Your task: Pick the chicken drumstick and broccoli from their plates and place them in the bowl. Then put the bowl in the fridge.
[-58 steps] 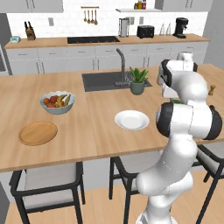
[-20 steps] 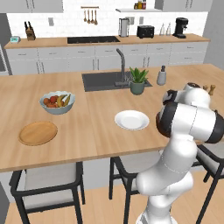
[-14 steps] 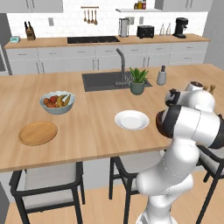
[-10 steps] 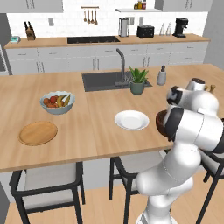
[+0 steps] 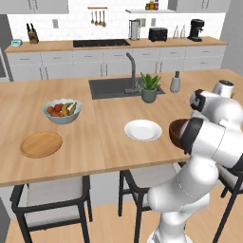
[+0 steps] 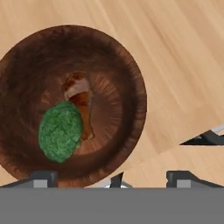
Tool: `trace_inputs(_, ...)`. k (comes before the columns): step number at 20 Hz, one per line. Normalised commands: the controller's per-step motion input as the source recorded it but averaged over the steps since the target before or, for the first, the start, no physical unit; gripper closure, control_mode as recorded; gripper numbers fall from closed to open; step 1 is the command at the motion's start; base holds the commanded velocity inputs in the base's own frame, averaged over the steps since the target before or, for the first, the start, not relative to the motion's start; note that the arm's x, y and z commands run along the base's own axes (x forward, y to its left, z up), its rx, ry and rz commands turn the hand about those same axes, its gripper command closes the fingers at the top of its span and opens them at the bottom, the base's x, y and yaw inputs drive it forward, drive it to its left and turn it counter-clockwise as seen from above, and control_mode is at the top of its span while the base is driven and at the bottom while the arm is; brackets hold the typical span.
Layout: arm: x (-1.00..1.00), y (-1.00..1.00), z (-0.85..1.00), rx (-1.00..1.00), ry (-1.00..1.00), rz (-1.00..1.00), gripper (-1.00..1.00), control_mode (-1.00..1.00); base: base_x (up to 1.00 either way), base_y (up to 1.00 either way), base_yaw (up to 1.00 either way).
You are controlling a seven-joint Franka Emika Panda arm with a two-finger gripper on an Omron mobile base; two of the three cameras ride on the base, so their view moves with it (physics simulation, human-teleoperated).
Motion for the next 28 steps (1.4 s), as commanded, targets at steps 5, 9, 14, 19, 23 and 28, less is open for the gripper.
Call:
trace_inputs(5, 0.0, -0.22, -0.39, 0.03, -0.01, -0.09, -1.0, -1.0, 0.0, 0.0, 0.0)
trace_inputs(9, 0.0, -0.09, -0.55, 0.0, -0.06, 0.0, -1.0, -1.0, 0.0, 0.0, 0.0)
trace_inputs(14, 0.0, 0.0, -0.39, 0.0, -0.09, 0.0, -1.0, -1.0, 0.0, 0.0, 0.0)
trace_inputs(19, -0.17, 0.0, -0.04, 0.0, -0.12, 0.0, -1.0, -1.0, 0.0, 0.0, 0.0)
trace_inputs(23, 0.05, 0.0, -0.16, 0.0, -0.01, 0.0, -1.0, -1.0, 0.0, 0.0, 0.0)
trace_inputs(28, 0.25, 0.0, -0.13, 0.0, 0.0, 0.0, -1.0, -1.0, 0.0, 0.0, 0.0)
